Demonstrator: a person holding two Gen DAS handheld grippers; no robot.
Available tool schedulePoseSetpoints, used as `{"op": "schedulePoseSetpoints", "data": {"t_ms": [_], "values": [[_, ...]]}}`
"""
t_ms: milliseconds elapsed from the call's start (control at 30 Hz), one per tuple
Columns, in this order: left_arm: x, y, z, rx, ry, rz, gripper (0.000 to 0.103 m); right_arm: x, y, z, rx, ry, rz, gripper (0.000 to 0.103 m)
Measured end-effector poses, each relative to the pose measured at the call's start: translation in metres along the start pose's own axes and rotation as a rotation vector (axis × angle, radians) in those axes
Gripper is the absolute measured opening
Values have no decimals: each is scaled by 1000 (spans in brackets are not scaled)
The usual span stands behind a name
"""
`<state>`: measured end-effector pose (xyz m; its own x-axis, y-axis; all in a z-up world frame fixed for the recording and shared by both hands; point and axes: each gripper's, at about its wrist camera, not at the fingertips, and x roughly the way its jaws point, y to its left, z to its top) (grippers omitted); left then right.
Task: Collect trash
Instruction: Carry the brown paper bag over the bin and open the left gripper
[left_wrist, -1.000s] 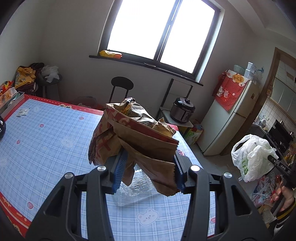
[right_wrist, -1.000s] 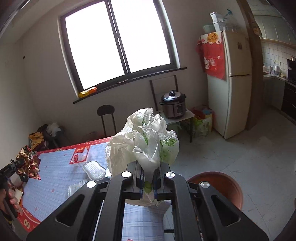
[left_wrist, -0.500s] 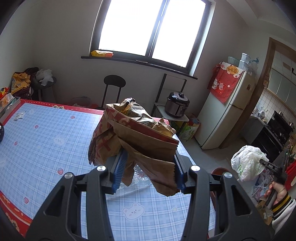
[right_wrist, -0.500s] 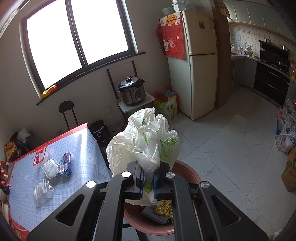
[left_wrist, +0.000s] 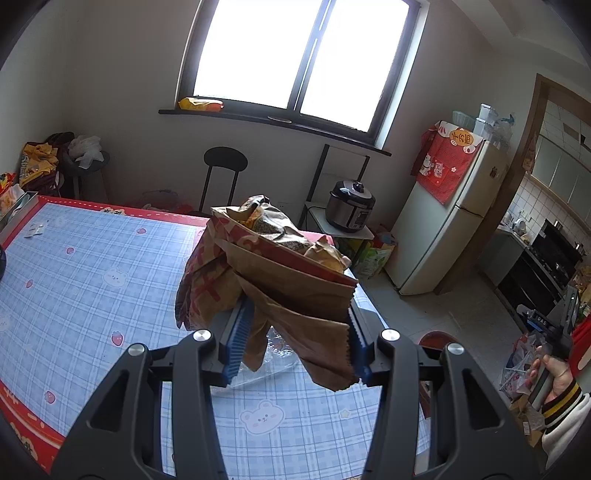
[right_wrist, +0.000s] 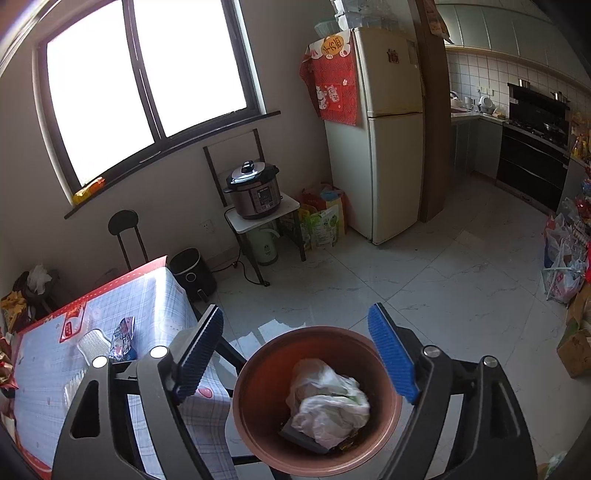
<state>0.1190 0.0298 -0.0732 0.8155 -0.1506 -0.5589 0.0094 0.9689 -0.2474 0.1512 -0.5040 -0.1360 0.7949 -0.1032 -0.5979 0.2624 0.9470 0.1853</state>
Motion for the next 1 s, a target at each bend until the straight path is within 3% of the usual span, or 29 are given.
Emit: {"op": "schedulePoseSetpoints", "data": {"t_ms": [67, 433, 733, 1000], "values": [[2, -5, 1, 12, 2, -16, 48, -10, -1, 1, 11, -20, -2, 97], [29, -63, 4, 114, 50, -154, 49, -56, -11, -20, 11, -22, -36, 97], [76, -165, -16, 246, 144, -346, 49, -86, -38, -45, 33, -1, -83, 97], [136, -281, -52, 357, 263, -518, 49, -114, -93, -57, 95, 3, -176, 97]]}}
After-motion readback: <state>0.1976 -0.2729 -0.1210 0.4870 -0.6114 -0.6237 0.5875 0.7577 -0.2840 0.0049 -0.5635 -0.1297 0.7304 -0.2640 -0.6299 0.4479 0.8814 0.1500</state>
